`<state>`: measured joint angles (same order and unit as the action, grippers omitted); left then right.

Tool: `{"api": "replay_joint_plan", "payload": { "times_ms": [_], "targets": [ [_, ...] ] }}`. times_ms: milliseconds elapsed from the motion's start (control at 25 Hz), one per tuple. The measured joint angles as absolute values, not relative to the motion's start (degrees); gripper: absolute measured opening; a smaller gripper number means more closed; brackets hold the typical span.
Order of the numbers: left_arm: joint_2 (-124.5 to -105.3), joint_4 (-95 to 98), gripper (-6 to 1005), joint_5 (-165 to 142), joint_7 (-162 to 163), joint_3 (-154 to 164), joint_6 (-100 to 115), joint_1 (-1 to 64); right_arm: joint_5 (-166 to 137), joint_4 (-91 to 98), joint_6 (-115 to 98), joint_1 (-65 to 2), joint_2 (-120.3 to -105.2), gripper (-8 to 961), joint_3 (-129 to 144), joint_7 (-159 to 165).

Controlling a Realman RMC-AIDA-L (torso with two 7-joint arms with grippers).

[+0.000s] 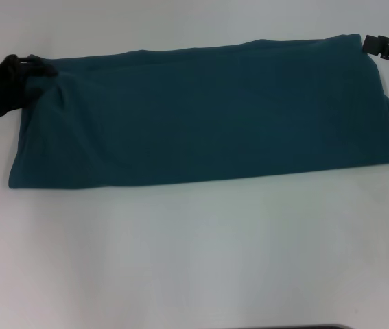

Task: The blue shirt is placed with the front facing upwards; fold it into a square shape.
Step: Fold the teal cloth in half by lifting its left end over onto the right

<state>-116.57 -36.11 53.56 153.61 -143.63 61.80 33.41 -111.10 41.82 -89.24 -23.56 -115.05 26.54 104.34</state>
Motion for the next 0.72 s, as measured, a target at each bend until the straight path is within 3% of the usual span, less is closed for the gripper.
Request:
{"api": "replay_joint_plan", "payload": {
  "times_ms": [160, 400, 720],
  "targets": [
    [-116.28, -34.15, 471, 51.51, 154.11, -143.61, 60.72, 35.09, -111.10, 41.82, -89.42, -23.46, -115.05, 617, 26.54, 104.32],
    [-116.20, -34.10, 628, 51.23, 155.54, -143.98, 60.30, 34.90, -111.10, 41.82, -89.47, -23.36, -115.05, 617, 26.54, 104.32],
    [-116.17, -33.17, 626, 51.13, 155.99, -144.70, 60.09, 35.00, -111.10, 41.84, -89.48, -23.21, -115.05, 617, 26.54, 104.32]
  ]
}}
